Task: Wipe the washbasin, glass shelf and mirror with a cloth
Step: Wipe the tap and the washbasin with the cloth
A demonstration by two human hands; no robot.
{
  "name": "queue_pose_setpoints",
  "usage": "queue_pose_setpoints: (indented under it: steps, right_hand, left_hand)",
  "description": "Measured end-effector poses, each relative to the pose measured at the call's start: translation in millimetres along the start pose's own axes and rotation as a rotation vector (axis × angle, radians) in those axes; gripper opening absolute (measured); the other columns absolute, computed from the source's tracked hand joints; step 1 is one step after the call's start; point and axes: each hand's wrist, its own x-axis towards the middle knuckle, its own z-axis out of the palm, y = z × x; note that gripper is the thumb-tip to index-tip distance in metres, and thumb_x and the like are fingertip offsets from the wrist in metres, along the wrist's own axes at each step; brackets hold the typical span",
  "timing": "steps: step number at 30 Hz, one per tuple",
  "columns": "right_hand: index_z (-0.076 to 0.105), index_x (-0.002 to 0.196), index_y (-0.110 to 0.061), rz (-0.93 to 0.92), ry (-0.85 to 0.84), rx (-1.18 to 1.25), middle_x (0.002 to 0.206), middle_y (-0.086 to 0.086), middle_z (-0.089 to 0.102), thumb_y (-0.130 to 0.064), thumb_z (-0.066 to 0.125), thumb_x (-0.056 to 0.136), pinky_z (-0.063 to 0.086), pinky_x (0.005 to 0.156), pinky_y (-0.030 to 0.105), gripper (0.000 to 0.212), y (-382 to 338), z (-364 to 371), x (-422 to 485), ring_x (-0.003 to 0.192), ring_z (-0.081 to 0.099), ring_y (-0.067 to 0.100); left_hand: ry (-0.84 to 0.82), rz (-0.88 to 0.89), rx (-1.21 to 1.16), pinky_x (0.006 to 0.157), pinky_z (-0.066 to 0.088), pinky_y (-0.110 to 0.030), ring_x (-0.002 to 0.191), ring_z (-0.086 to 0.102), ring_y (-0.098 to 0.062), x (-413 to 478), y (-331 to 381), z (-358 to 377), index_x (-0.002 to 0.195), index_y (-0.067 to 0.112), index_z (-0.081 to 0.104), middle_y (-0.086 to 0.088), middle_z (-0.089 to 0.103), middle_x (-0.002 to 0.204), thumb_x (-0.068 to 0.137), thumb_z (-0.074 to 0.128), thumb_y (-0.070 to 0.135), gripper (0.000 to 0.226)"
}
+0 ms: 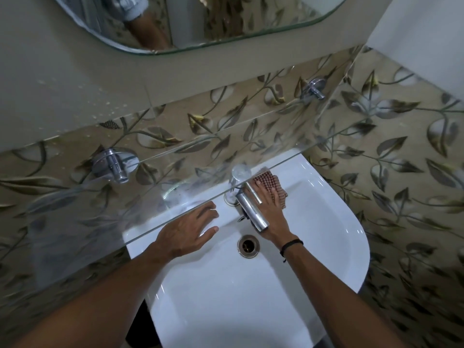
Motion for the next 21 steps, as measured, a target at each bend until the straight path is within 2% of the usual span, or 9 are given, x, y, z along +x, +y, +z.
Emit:
queue_pose_setpoints:
  steps: [3, 6, 9, 11, 14, 15, 18, 20, 21]
  right_hand:
    - [0.042, 0.151, -0.014, 0.068, 0.140, 0.146, 0.161, 0.010, 0.032, -0.037, 0.045, 0.096, 0.011, 0.122, 0.056, 0.060, -17, 10, -10, 0.151, 0.024, 0.028]
    - [0.045, 0.149, -0.018, 0.317, 0.288, 0.421, 0.158, 0.000, 0.037, -0.035, 0.051, 0.100, 0.009, 0.125, 0.046, 0.052, -48, 13, -10, 0.153, 0.020, 0.015]
    - [0.034, 0.152, -0.038, 0.481, 0.339, 0.576, 0.159, -0.002, 0.036, -0.037, 0.051, 0.103, 0.016, 0.125, 0.047, 0.051, -71, 24, -11, 0.151, 0.023, 0.014]
    - [0.025, 0.157, -0.031, 0.537, 0.348, 0.536, 0.162, -0.005, 0.029, -0.036, 0.047, 0.106, 0.017, 0.124, 0.049, 0.056, -80, 32, -9, 0.153, 0.020, 0.016]
    - [0.024, 0.158, -0.014, 0.531, 0.368, 0.283, 0.164, 0.002, 0.023, -0.034, 0.041, 0.107, 0.019, 0.121, 0.054, 0.058, -91, 39, -8, 0.154, 0.016, 0.022]
    - [0.023, 0.159, -0.016, 0.511, 0.395, 0.268, 0.163, 0.004, 0.026, -0.031, 0.045, 0.106, 0.021, 0.121, 0.056, 0.058, -90, 41, -8, 0.154, 0.019, 0.022]
    - [0.027, 0.154, -0.030, 0.448, 0.433, 0.450, 0.160, 0.000, 0.033, -0.025, 0.054, 0.103, 0.014, 0.124, 0.054, 0.058, -81, 29, -10, 0.152, 0.023, 0.020]
    - [0.038, 0.151, -0.023, 0.365, 0.377, 0.423, 0.156, 0.000, 0.039, -0.024, 0.057, 0.099, 0.004, 0.125, 0.048, 0.056, -62, 20, -8, 0.151, 0.026, 0.021]
    - [0.045, 0.147, -0.021, 0.291, 0.363, 0.344, 0.152, 0.002, 0.044, -0.025, 0.060, 0.095, 0.005, 0.125, 0.047, 0.055, -48, 15, -5, 0.148, 0.032, 0.024]
  left_hand:
    - [-0.010, -0.003, -0.006, 0.098, 0.045, -0.031, 0.122, 0.052, -0.014, 0, -1, 2, 0.121, 0.024, 0.057, 0.010, 0.046, 0.137, 0.101, 0.052, 0.043, 0.028]
    - [-0.010, -0.012, 0.005, 0.096, 0.049, -0.038, 0.127, 0.049, -0.012, 0, -3, 3, 0.122, 0.026, 0.056, 0.010, 0.045, 0.139, 0.102, 0.049, 0.046, 0.029]
    - [-0.012, -0.018, 0.016, 0.095, 0.050, -0.041, 0.129, 0.047, -0.012, 0, -2, 3, 0.122, 0.027, 0.055, 0.011, 0.044, 0.140, 0.102, 0.047, 0.044, 0.028]
    - [-0.003, 0.001, 0.019, 0.094, 0.050, -0.040, 0.127, 0.049, -0.014, 0, -1, 1, 0.121, 0.024, 0.057, 0.008, 0.046, 0.138, 0.101, 0.050, 0.038, 0.025]
    - [0.008, 0.021, 0.020, 0.093, 0.049, -0.038, 0.121, 0.052, -0.018, 1, 1, -2, 0.119, 0.021, 0.059, 0.005, 0.048, 0.136, 0.099, 0.052, 0.031, 0.023]
    - [0.012, 0.017, 0.018, 0.093, 0.048, -0.037, 0.120, 0.053, -0.018, 1, 1, -3, 0.119, 0.021, 0.059, 0.005, 0.048, 0.136, 0.099, 0.052, 0.031, 0.023]
    - [0.002, 0.010, 0.003, 0.097, 0.044, -0.033, 0.122, 0.052, -0.018, -1, 0, -2, 0.119, 0.021, 0.059, 0.005, 0.047, 0.137, 0.099, 0.053, 0.030, 0.023]
    - [-0.010, 0.000, -0.006, 0.098, 0.042, -0.030, 0.122, 0.051, -0.016, -1, 0, -2, 0.120, 0.021, 0.058, 0.006, 0.047, 0.137, 0.100, 0.053, 0.030, 0.022]
    - [-0.015, -0.009, -0.008, 0.098, 0.043, -0.030, 0.123, 0.050, -0.015, -1, 0, -2, 0.120, 0.022, 0.058, 0.006, 0.047, 0.138, 0.100, 0.053, 0.030, 0.022]
